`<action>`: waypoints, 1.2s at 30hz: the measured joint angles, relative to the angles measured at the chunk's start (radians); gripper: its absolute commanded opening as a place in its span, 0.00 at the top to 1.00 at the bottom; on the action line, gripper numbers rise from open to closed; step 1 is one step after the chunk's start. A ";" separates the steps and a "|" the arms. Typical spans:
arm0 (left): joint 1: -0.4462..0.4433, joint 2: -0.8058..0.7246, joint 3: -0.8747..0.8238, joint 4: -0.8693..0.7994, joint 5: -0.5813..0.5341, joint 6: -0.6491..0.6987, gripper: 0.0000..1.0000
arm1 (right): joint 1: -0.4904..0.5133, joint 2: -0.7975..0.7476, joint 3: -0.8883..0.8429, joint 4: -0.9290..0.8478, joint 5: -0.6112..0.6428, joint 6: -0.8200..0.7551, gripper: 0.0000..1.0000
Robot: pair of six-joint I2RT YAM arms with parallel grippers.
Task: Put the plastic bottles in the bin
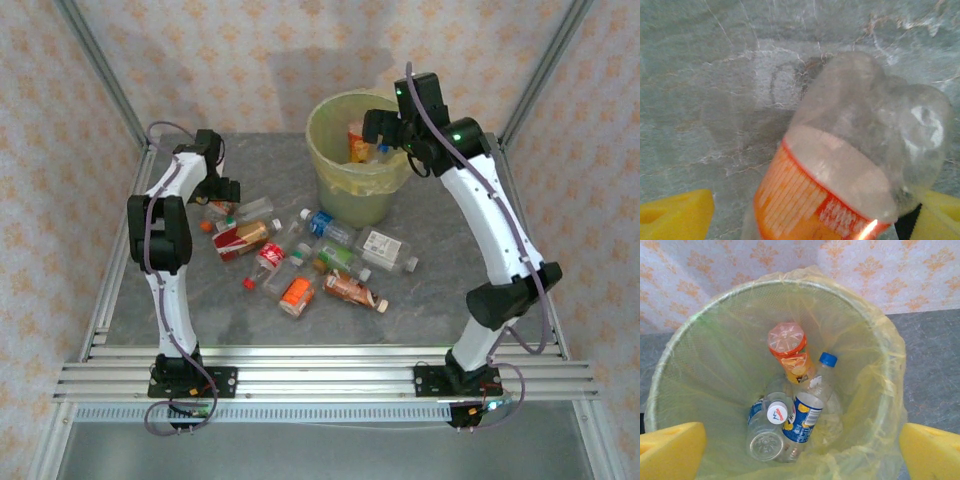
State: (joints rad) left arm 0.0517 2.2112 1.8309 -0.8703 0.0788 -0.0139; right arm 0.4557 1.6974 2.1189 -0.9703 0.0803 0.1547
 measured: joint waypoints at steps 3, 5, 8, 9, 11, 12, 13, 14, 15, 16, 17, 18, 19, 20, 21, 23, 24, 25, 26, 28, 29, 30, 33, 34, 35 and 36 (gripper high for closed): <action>0.001 0.024 0.000 0.000 0.004 -0.014 0.13 | 0.002 -0.052 -0.058 0.028 0.010 0.007 0.01; 0.002 0.035 -0.001 0.002 0.010 -0.023 0.19 | 0.003 -0.086 -0.100 0.042 0.015 0.013 0.01; 0.003 0.038 -0.006 0.004 0.015 -0.037 0.32 | 0.003 -0.140 -0.168 0.067 0.023 0.021 0.01; 0.005 0.038 -0.006 0.005 0.015 -0.041 0.35 | 0.003 -0.159 -0.189 0.075 0.026 0.023 0.01; 0.007 0.038 -0.006 0.009 0.016 -0.041 0.35 | 0.003 -0.193 -0.230 0.090 0.033 0.029 0.01; 0.008 0.038 -0.007 0.011 0.015 -0.042 0.35 | 0.003 -0.211 -0.251 0.094 0.038 0.029 0.01; 0.010 0.038 -0.007 0.014 0.015 -0.042 0.35 | 0.004 -0.226 -0.266 0.098 0.043 0.030 0.01; 0.010 0.038 -0.006 0.015 0.014 -0.042 0.35 | 0.004 -0.246 -0.288 0.104 0.052 0.033 0.01; 0.010 0.038 -0.006 0.015 0.013 -0.042 0.36 | 0.004 -0.265 -0.309 0.107 0.059 0.034 0.01; 0.010 0.036 -0.006 0.015 0.010 -0.042 0.36 | 0.004 -0.285 -0.331 0.113 0.067 0.037 0.01; 0.010 0.032 -0.006 0.015 0.010 -0.042 0.36 | 0.004 -0.309 -0.360 0.124 0.076 0.042 0.01; 0.010 0.025 -0.006 0.015 0.010 -0.042 0.36 | 0.004 -0.334 -0.390 0.132 0.086 0.047 0.01; 0.010 0.015 -0.006 0.015 0.010 -0.043 0.36 | 0.004 -0.359 -0.422 0.139 0.096 0.051 0.01; 0.010 -0.002 -0.006 0.015 0.010 -0.044 0.36 | 0.004 -0.389 -0.462 0.148 0.110 0.056 0.01; 0.010 -0.029 -0.006 0.014 0.010 -0.048 0.36 | 0.004 -0.416 -0.498 0.152 0.121 0.063 0.01; 0.009 -0.092 -0.006 0.015 0.010 -0.055 0.36 | 0.004 -0.471 -0.573 0.161 0.148 0.076 0.01; 0.008 -0.133 -0.006 0.015 0.010 -0.059 0.36 | 0.004 -0.498 -0.610 0.166 0.160 0.083 0.01; 0.006 -0.172 -0.006 0.015 0.009 -0.065 0.36 | 0.004 -0.523 -0.644 0.167 0.172 0.091 0.01; 0.002 -0.219 -0.005 0.016 0.006 -0.068 0.36 | 0.004 -0.551 -0.681 0.172 0.184 0.101 0.01; -0.015 -0.299 0.003 0.018 -0.006 -0.075 0.36 | 0.004 -0.600 -0.745 0.178 0.201 0.119 0.01; -0.030 -0.341 0.013 0.020 -0.010 -0.081 0.36 | 0.004 -0.624 -0.775 0.180 0.207 0.127 0.01; -0.051 -0.377 0.027 0.022 -0.014 -0.089 0.37 | 0.004 -0.647 -0.805 0.183 0.212 0.135 0.01; -0.127 -0.448 0.067 0.037 -0.013 -0.109 0.37 | 0.004 -0.694 -0.870 0.186 0.224 0.160 0.01; -0.152 -0.463 0.077 0.046 -0.009 -0.117 0.37 | 0.004 -0.703 -0.885 0.188 0.230 0.166 0.01; -0.185 -0.477 0.089 0.057 -0.003 -0.128 0.37 | 0.004 -0.713 -0.906 0.191 0.238 0.175 0.01; -0.213 -0.485 0.100 0.068 0.008 -0.140 0.38 | 0.004 -0.720 -0.923 0.192 0.243 0.183 0.01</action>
State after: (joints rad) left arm -0.1616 1.7264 1.9305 -0.8024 0.0868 -0.1539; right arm 0.4595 0.9771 1.1957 -0.7780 0.3229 0.3374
